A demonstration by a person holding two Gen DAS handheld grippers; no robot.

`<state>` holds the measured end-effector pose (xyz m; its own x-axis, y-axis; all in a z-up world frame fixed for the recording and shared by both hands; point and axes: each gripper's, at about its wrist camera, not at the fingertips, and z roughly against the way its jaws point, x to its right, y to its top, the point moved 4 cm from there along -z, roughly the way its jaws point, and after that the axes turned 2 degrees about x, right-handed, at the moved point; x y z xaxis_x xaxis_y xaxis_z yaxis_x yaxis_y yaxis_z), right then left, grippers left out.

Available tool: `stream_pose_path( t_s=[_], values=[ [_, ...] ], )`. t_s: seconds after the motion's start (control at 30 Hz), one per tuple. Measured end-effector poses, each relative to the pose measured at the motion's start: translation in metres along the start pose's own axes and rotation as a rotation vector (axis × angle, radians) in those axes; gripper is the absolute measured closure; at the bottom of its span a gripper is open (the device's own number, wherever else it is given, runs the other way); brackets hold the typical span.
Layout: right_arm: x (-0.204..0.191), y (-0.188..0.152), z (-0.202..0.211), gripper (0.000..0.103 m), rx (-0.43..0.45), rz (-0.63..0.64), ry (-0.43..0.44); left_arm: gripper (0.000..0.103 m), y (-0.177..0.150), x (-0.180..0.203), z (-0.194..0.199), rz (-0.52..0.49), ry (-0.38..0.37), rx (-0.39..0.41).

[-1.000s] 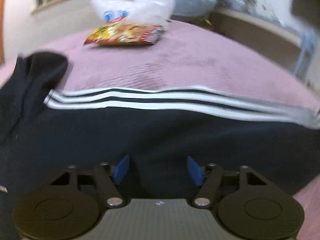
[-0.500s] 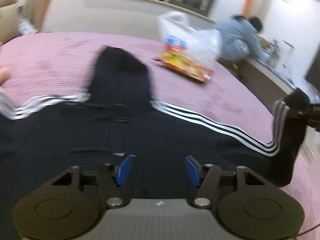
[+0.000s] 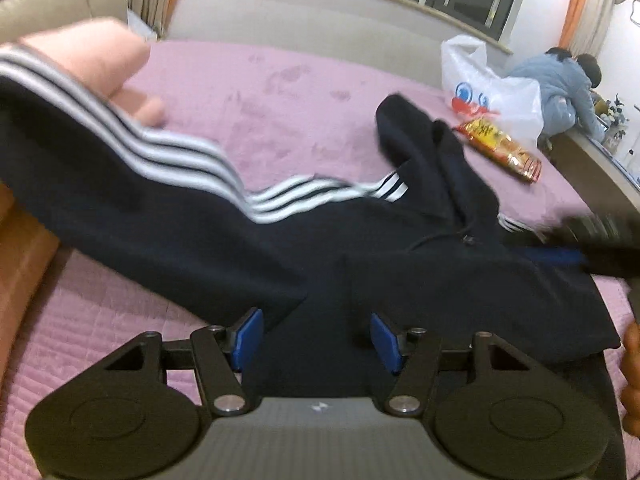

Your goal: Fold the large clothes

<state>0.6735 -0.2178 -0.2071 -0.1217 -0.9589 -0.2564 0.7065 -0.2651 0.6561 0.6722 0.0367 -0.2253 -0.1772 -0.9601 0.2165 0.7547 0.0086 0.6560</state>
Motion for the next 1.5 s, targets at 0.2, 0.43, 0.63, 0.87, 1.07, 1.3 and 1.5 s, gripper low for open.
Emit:
stream_pose_path(
  t_s=[0.2,0.43,0.63,0.87,1.07,1.3,1.5],
  values=[
    [0.065,-0.056,0.014,0.076,-0.079,-0.008,-0.225,0.039,-0.002,-0.006,-0.035,0.095,-0.139,-0.021],
    [0.087,-0.058,-0.004,0.083,-0.034,0.024,-0.384,0.039,-0.004,0.018,-0.102,0.27,-0.286,-0.158],
    [0.092,-0.053,-0.014,0.084,-0.073,-0.021,-0.314,0.094,0.02,0.043,-0.105,0.159,-0.233,-0.069],
    [0.098,-0.002,0.014,0.083,0.093,-0.026,-0.323,0.092,0.071,0.007,-0.05,0.092,-0.12,0.15],
    [0.126,-0.023,-0.053,0.065,-0.213,0.055,-0.444,0.058,0.037,-0.033,-0.083,0.015,0.211,-0.039],
    [0.076,-0.003,-0.025,0.064,-0.069,0.122,-0.323,0.049,0.042,-0.002,-0.042,0.065,-0.089,0.137],
    [0.055,-0.028,-0.05,0.066,-0.211,0.073,-0.275,0.092,0.0,0.008,-0.119,0.037,-0.075,-0.142]
  ],
)
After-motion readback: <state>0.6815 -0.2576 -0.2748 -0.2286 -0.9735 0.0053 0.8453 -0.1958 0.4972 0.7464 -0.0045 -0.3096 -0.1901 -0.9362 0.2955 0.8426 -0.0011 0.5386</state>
